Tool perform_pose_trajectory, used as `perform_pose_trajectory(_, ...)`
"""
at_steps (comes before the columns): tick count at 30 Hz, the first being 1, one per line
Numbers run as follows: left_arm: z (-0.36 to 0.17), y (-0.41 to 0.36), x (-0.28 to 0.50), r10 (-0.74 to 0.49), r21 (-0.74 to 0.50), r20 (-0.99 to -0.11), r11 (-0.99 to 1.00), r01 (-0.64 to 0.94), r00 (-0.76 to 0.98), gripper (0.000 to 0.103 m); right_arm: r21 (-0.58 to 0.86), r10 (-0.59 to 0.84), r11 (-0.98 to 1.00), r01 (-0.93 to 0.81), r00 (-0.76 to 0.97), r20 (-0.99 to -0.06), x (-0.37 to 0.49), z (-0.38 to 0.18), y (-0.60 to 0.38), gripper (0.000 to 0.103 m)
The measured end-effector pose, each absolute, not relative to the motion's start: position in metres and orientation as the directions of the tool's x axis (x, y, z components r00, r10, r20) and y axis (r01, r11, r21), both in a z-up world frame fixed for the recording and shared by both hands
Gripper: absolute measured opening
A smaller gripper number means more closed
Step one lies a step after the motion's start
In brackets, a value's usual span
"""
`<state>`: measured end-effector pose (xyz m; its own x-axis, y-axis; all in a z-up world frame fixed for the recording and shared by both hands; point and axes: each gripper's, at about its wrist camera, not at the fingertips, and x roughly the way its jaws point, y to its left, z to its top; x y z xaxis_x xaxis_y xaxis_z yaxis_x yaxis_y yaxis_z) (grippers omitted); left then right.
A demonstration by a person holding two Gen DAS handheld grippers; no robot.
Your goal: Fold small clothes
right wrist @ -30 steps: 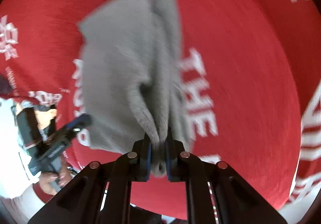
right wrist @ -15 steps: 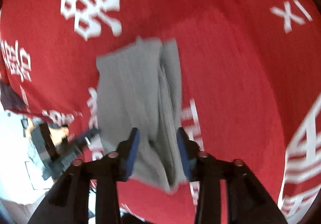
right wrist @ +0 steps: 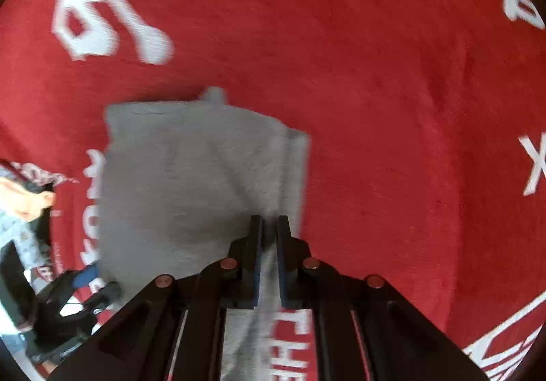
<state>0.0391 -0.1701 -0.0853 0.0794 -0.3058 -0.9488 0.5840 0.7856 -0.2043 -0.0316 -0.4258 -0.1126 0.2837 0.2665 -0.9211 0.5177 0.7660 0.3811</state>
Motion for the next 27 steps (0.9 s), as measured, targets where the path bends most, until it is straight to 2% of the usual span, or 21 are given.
perform_pose_trajectory(2, -0.085, -0.171, 0.038, -0.296, -0.192, -0.951, 0.789, 0.584, 0.087, 0.059, 0.369, 0.239, 0.733, 0.572, 0.291, -0.926, -0.039, -0.110, -0.435, 0.009)
perform_pose_trajectory(3, -0.086, -0.170, 0.038, -0.297, -0.193, -0.951, 0.789, 0.584, 0.087, 0.059, 0.381, 0.243, 0.710, 0.592, 0.302, -0.922, -0.046, -0.107, -0.438, 0.012)
perform_pose_trajectory(5, -0.087, -0.168, 0.039, -0.309, -0.207, -0.948, 0.785, 0.583, 0.080, 0.059, 0.470, 0.302, 0.644, 0.603, 0.364, -0.881, -0.062, -0.099, -0.437, 0.012)
perform_pose_trajectory(9, -0.088, -0.169, 0.039, -0.310, -0.203, -0.947, 0.779, 0.593, 0.082, 0.059, 0.653, 0.436, 0.597, 0.467, 0.494, -0.752, -0.083, -0.063, -0.406, 0.012)
perform_pose_trajectory(12, -0.089, -0.170, 0.040, -0.303, -0.197, -0.949, 0.782, 0.592, 0.085, 0.059, 0.688, 0.517, 0.618, 0.381, 0.462, -0.721, -0.078, -0.056, -0.370, 0.012)
perform_pose_trajectory(16, -0.088, -0.169, 0.039, -0.303, -0.198, -0.949, 0.784, 0.589, 0.084, 0.060, 0.591, 0.453, 0.671, 0.448, 0.383, -0.805, -0.079, -0.084, -0.347, 0.012)
perform_pose_trajectory(17, -0.087, -0.169, 0.039, -0.305, -0.199, -0.949, 0.783, 0.590, 0.084, 0.060, 0.583, 0.434, 0.636, 0.505, 0.390, -0.812, -0.085, -0.094, -0.354, 0.005)
perform_pose_trajectory(20, -0.085, -0.168, 0.036, -0.311, -0.201, -0.946, 0.777, 0.597, 0.086, 0.060, 0.641, 0.438, 0.520, 0.565, 0.467, -0.768, -0.099, -0.106, -0.369, 0.004)
perform_pose_trajectory(24, -0.082, -0.162, 0.035, -0.310, -0.216, -0.948, 0.789, 0.575, 0.069, 0.060, 0.578, 0.375, 0.584, 0.569, 0.443, -0.815, -0.105, -0.094, -0.359, 0.004)
perform_pose_trajectory(27, -0.078, -0.160, 0.034, -0.299, -0.221, -0.953, 0.805, 0.551, 0.055, 0.060, 0.587, 0.372, 0.517, 0.622, 0.455, -0.809, -0.123, -0.095, -0.370, 0.004)
